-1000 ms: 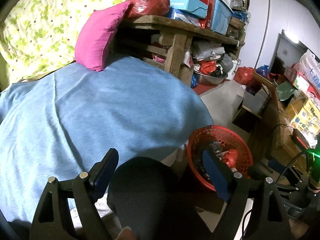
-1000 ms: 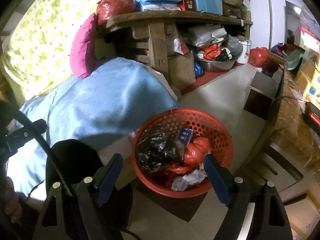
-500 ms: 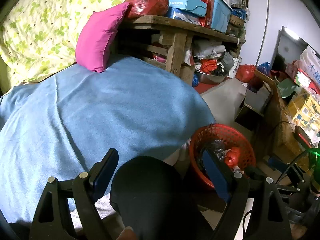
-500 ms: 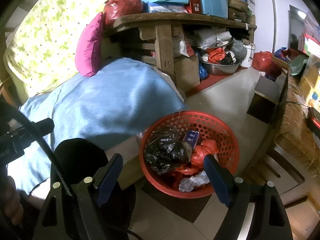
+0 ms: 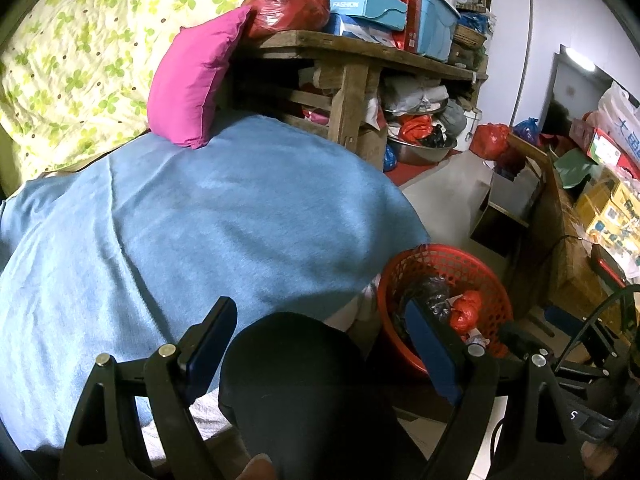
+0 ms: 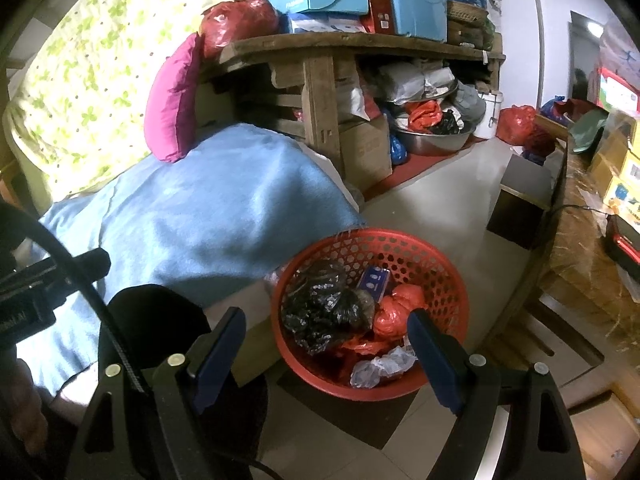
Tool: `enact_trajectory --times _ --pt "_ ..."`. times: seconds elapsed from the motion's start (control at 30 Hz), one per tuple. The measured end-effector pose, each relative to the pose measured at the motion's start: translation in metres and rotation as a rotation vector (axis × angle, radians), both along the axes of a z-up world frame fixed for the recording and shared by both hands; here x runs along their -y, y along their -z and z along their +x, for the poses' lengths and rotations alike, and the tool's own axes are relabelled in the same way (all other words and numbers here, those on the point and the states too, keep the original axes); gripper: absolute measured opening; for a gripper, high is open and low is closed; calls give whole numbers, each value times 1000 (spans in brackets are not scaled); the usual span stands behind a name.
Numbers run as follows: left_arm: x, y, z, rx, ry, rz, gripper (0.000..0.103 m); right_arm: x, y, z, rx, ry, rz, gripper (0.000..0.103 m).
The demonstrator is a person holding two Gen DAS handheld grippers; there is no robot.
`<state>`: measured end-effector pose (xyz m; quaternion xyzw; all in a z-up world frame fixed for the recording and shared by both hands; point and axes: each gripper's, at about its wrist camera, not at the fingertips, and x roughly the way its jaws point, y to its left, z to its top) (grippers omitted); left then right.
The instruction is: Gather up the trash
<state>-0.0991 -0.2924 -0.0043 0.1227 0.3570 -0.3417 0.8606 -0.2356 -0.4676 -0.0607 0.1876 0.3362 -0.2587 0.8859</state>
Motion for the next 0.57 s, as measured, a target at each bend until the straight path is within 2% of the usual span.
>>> enact_trajectory --times 0.2,0.3,0.57 --pt "3 1 -3 -2 31 3 87 2 1 -1 -1 6 3 85" --pt "5 1 -7 2 45 2 98 3 1 -2 0 9 4 85" --pt "11 1 -13 -1 85 -1 98 3 1 -3 -2 15 5 85"
